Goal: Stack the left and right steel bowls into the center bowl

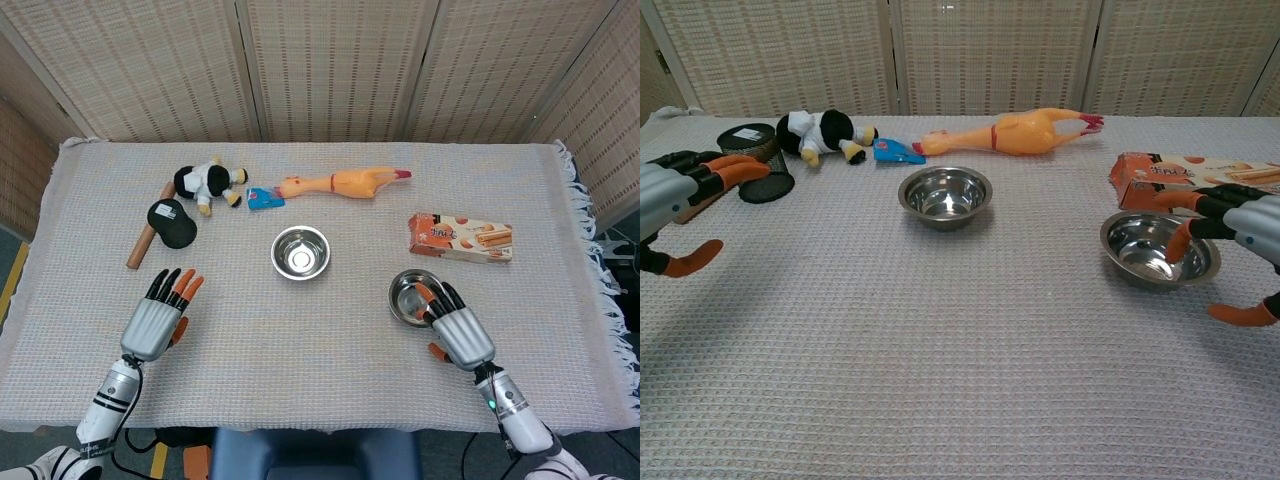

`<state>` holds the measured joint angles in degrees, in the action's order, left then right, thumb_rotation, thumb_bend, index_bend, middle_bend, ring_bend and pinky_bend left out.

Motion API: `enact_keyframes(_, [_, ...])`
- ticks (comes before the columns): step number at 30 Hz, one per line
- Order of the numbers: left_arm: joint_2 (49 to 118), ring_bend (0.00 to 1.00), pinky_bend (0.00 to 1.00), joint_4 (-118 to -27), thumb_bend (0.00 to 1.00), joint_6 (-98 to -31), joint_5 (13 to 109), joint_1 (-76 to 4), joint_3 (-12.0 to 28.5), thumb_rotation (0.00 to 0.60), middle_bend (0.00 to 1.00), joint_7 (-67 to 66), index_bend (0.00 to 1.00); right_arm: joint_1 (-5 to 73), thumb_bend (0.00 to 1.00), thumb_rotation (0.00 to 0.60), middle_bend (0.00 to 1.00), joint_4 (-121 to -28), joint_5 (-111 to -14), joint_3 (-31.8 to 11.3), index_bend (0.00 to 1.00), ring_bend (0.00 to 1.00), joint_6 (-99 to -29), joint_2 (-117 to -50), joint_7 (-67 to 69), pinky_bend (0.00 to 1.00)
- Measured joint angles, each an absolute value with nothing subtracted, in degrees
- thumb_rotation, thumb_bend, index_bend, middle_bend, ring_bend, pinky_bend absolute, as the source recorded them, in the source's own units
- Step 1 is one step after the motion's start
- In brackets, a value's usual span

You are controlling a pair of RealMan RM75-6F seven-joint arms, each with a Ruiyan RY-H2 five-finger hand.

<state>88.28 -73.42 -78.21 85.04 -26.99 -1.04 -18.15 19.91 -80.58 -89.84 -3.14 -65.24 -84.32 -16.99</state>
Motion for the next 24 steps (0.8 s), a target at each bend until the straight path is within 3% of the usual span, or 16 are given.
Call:
enact_keyframes(5, [87.87,0.0,0.07,-72.92,0.48,-77.89,85.57,-26.73,-0.41,0.6,0.0,-17.2,0.0,21.98,0.21,0.6,0.0,-74.41,-88.03,-4.53,0.44,0.0,-64.05,-89.34,-17.76,0.0])
enact_keyframes(13, [87.49,0.0,0.07,-71.49,0.48,-76.92,85.38,-26.3,0.52,0.6,0.0,-15.76,0.0,23.44,0.35,0.6,0.02,-67.47,-85.46,-5.69,0.67,0.0,-63.73,-94.27,-17.41,0.0])
enact_keyframes(24, [86.37,0.0,0.07,-70.24,0.48,-77.33,85.22,-23.98,0.53,0.6,0.0,-14.08,0.0,24.66,0.38,0.6,0.08,-68.21,-87.08,-7.27,0.75,0.0,-69.89,-95.46,-16.78,0.0])
